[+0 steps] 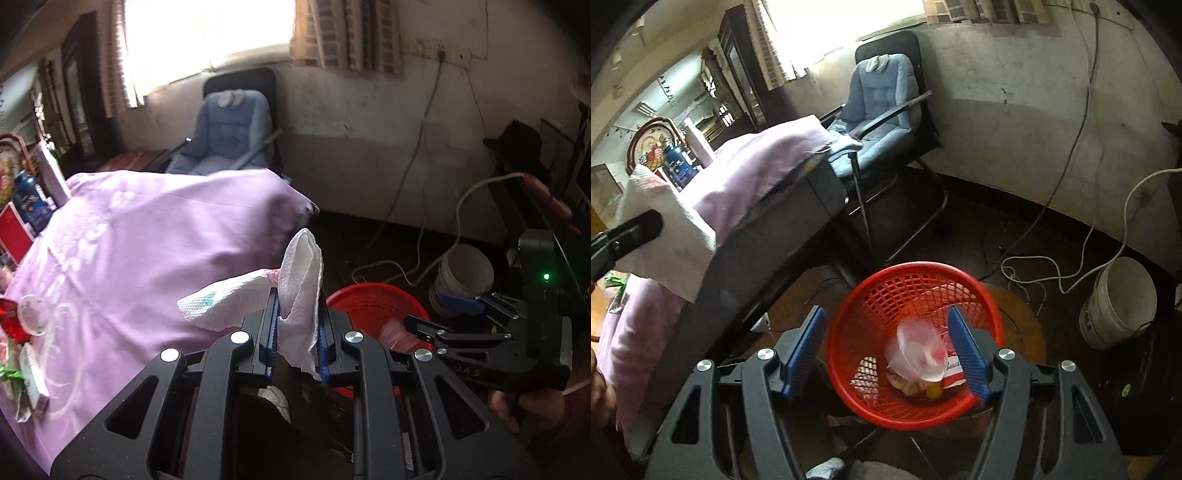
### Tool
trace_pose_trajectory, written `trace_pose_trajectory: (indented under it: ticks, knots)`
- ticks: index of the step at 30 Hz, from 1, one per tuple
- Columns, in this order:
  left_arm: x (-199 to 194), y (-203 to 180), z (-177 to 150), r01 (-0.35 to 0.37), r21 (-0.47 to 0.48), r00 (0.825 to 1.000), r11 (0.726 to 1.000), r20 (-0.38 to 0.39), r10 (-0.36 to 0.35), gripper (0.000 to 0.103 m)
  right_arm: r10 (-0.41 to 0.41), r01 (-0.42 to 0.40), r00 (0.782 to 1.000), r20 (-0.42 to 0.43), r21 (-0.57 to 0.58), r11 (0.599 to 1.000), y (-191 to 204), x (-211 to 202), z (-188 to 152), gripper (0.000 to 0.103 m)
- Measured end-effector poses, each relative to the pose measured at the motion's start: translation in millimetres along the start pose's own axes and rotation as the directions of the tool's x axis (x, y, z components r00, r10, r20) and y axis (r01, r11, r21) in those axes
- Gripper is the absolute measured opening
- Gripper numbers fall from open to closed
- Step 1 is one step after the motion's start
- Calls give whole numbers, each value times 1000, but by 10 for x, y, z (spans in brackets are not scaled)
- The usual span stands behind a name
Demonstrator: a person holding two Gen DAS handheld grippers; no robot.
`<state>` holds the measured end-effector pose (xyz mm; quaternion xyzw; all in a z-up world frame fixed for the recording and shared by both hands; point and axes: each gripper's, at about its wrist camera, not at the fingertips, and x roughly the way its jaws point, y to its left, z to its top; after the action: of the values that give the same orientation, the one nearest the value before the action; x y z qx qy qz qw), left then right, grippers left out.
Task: Collect trash
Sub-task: 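Carry tissue and cup to the red wastebasket and open both tools to drop them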
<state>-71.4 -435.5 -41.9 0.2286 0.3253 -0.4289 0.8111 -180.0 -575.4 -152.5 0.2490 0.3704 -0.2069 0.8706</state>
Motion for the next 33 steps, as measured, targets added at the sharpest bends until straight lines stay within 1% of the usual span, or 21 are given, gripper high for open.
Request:
trace_pose_trajectory:
  ticks: [3, 4, 7, 10, 15, 17, 18, 19, 20, 22, 26, 33]
  knots:
    - [177, -115, 24, 27, 19, 999, 999, -33, -27, 20, -25, 24, 999, 36, 23, 999, -120, -49, 19, 69]
    - [219, -144, 28, 34, 23, 999, 999, -41, -33, 20, -28, 26, 999, 43, 33, 999, -160, -64, 24, 71]
    - [364, -257, 47, 59, 42, 996, 997, -69, -56, 20, -31, 24, 997, 69, 98, 995, -359, -133, 47, 73]
    - [482, -372, 69, 85, 65, 993, 994, -89, -79, 20, -37, 26, 996, 79, 144, 989, -520, -160, 59, 73]
    - [646, -537, 128, 122, 87, 988, 989, -105, -113, 20, -50, 35, 995, 86, 167, 985, -630, -190, 40, 74]
    - [691, -575, 143, 144, 90, 984, 986, -117, -133, 22, -53, 37, 995, 86, 176, 984, -654, -189, 58, 74]
    - [711, -592, 154, 154, 89, 982, 984, -125, -143, 26, -51, 35, 995, 87, 180, 983, -666, -195, 64, 74]
    - [718, -595, 160, 155, 84, 981, 984, -129, -143, 44, -50, 33, 995, 88, 184, 982, -680, -198, 57, 74]
    - [700, -593, 152, 151, 79, 982, 985, -123, -141, 66, -48, 31, 995, 90, 188, 982, -690, -205, 59, 74]
    - [639, -555, 149, 134, 72, 987, 988, -94, -127, 79, -44, 26, 995, 94, 192, 981, -688, -216, 55, 75]
    - [561, -476, 166, 123, 60, 990, 991, -76, -119, 85, -41, 21, 994, 103, 189, 982, -643, -245, 53, 75]
    - [361, -220, 141, 36, 19, 999, 999, -34, -36, 91, -22, 2, 993, 117, 167, 986, -526, -325, 86, 78]
